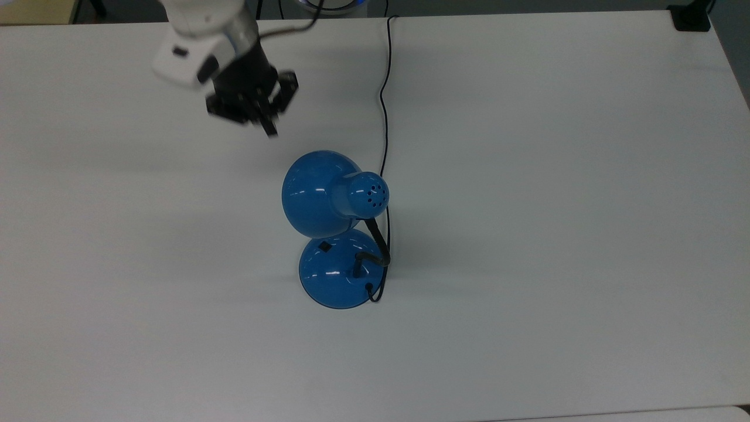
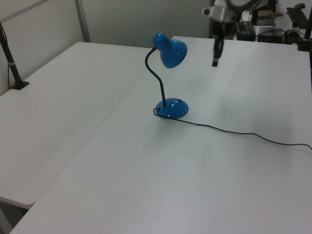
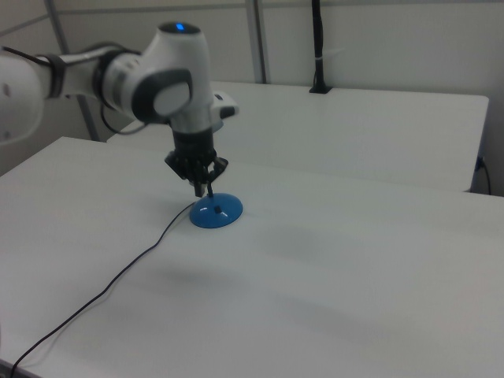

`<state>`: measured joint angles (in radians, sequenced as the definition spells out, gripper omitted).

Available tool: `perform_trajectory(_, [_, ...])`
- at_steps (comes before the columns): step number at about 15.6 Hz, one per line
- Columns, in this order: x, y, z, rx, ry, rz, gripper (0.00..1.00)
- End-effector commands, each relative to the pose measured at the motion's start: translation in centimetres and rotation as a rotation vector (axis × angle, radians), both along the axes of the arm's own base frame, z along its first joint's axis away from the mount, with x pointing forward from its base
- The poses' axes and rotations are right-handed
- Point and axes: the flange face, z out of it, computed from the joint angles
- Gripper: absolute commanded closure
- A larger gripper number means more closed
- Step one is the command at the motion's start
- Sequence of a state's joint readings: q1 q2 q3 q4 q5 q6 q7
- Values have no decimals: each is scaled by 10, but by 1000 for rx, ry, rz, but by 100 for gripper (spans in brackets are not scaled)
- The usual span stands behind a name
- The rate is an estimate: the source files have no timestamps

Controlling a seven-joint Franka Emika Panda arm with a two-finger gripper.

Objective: Turn off the lamp

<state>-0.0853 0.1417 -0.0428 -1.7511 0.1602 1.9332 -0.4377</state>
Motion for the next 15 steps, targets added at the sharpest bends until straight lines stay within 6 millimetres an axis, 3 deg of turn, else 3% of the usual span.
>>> perform_trajectory(1, [-16, 8, 38, -104, 144, -192, 100])
perform_trajectory(3, [-22, 9, 60, -113, 190, -266, 94])
perform_trajectory(4, [-23, 9, 68, -115, 198, -296, 69])
perform_trajectory(5, [-25, 7, 74, -115, 204, -323, 15])
perform_trajectory(6, [-27, 5, 81, -115, 195, -348, 0])
perform_trajectory(9, [-30, -11, 92, -101, 166, -385, 0])
perform_trajectory(15, [-34, -22, 108, -102, 118, -413, 0])
